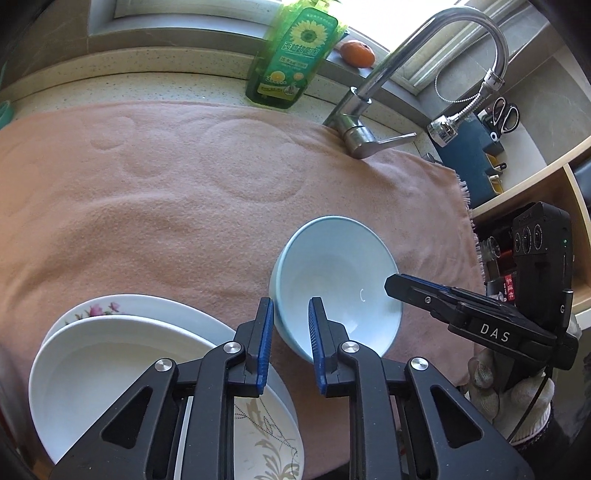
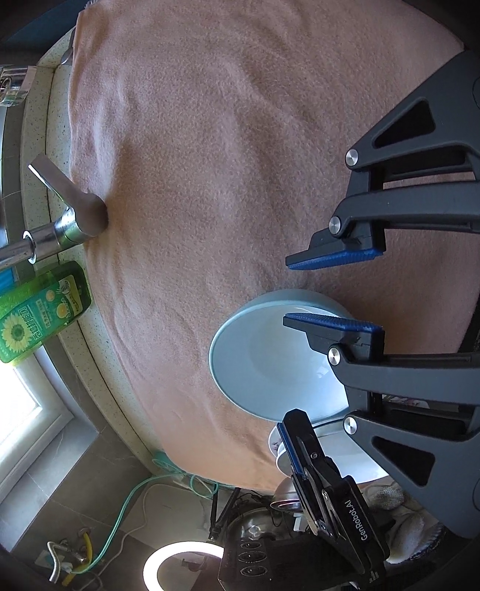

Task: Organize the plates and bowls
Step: 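Close both grippers on the ceramic bowl rim, then lift the ceramic bowl and carry it over the nested steel bowls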

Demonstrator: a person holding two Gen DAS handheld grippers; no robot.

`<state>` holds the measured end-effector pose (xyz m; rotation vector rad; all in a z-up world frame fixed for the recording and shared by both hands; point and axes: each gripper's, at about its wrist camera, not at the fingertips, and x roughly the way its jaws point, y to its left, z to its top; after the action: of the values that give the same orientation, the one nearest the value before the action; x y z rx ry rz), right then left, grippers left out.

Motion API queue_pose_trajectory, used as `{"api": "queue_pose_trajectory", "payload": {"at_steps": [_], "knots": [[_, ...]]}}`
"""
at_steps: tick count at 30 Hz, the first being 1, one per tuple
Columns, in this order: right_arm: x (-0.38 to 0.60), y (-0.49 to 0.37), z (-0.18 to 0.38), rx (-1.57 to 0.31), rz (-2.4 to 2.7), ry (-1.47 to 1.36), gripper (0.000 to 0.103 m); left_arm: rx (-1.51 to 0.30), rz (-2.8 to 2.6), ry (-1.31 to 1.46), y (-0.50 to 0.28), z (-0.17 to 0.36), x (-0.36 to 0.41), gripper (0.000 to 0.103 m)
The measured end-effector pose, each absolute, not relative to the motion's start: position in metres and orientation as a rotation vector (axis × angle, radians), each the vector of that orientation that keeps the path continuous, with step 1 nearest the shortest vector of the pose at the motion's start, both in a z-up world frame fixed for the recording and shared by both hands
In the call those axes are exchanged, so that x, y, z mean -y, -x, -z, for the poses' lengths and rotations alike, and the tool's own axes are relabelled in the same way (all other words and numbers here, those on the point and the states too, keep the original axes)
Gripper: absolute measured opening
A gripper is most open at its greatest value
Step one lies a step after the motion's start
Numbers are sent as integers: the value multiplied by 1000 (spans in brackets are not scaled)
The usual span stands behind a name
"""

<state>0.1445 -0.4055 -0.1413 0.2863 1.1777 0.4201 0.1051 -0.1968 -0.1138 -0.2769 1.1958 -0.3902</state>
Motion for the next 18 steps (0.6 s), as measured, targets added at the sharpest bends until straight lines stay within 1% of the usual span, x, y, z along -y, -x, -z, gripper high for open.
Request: {"api": "queue_pose_trajectory", "payload": {"at_steps": [1,6,18], "knots": [[404,-145,142,-1180,-421,-282,16,-1197,392,278,-106,115,197,17],[401,-144,143,-1181,-421,-274,10,-1202,394,276,-108,117,197,12],[397,-141,132,-1165,-399,-266,10,-1202,416,260,-108,116,197,11]]}}
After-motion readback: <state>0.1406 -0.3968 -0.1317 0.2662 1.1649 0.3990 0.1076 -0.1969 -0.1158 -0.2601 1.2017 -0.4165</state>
